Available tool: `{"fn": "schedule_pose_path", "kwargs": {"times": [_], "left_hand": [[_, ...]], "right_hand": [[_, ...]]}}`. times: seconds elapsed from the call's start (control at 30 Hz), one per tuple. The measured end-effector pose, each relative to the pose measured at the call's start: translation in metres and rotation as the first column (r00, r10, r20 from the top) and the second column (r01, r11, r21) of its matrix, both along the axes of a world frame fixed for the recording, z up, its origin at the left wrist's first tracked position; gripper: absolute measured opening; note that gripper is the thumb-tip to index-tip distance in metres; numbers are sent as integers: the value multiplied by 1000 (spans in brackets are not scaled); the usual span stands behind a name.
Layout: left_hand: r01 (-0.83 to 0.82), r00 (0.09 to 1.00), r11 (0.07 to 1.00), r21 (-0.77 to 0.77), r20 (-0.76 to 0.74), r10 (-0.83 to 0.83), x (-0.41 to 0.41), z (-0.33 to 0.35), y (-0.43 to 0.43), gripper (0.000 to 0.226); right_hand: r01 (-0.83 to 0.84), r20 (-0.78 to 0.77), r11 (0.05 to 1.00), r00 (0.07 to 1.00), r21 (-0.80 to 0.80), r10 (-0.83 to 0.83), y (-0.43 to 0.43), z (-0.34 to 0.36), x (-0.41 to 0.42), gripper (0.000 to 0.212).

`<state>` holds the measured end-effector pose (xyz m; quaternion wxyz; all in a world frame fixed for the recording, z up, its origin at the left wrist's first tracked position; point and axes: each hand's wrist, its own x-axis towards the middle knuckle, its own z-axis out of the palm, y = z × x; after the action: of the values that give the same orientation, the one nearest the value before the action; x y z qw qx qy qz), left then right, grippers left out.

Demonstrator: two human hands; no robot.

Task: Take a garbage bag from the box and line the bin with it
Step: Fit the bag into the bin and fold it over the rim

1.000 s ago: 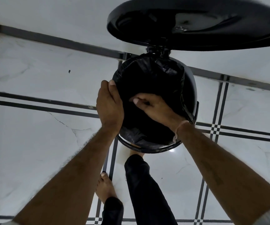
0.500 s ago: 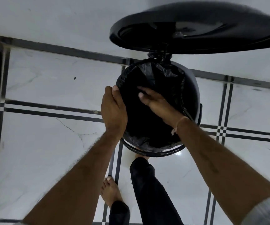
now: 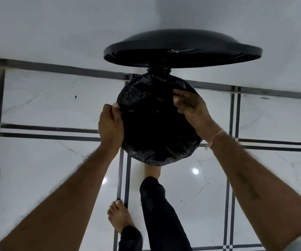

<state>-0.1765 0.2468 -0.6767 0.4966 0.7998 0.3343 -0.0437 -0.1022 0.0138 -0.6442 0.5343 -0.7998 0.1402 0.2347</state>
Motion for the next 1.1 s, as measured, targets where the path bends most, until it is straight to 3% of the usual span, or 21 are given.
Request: {"fn": "schedule_pose_path", "kwargs": {"times": [0.13, 0.23, 0.37, 0.47, 0.53, 0.6, 0.7, 0.8, 0.9, 1.0, 1.1], "left_hand": [[-37, 999, 993, -111, -2, 37, 22, 15, 7, 22], [-10, 1000, 988, -157, -18, 8, 48, 26, 5, 32], [9, 994, 990, -144, -103, -24, 74, 23, 4, 48], [-25, 989, 979, -204, -150, -6, 85, 20, 5, 44], [-57, 990, 960, -276, -140, 19, 90, 21, 5, 37], [-46, 992, 958, -284, -126, 11, 93, 22, 4, 42], [-39, 991, 960, -278, -134, 2, 92, 23, 6, 47], [-81, 987, 947, -311, -158, 33, 91, 22, 5, 48], [-111, 983, 936, -335, -177, 53, 91, 22, 4, 37], [-135, 978, 937, -323, -196, 73, 90, 23, 2, 33], [-192, 972, 923, -334, -194, 131, 86, 24, 3, 43]], "right_hand": [[112, 216, 989, 972, -92, -90, 0, 4, -3, 40], [132, 298, 968, 952, -213, -64, 2, 2, 6, 41], [82, 303, 932, 952, -353, 31, -1, -4, 21, 35], [59, 322, 901, 942, -429, 92, -3, -7, 28, 39], [24, 250, 892, 963, -451, 101, -6, -12, 34, 43], [8, 79, 931, 997, -365, 22, -11, -15, 41, 47], [156, -87, 984, 983, -90, -164, -22, -18, 43, 65], [177, -73, 984, 981, -34, -179, -29, -7, 34, 43], [285, -117, 956, 954, 69, -276, -42, -4, 25, 41], [331, -208, 943, 925, 41, -316, -51, 0, 15, 30], [368, -187, 930, 914, 12, -359, -58, 4, 0, 20]]}}
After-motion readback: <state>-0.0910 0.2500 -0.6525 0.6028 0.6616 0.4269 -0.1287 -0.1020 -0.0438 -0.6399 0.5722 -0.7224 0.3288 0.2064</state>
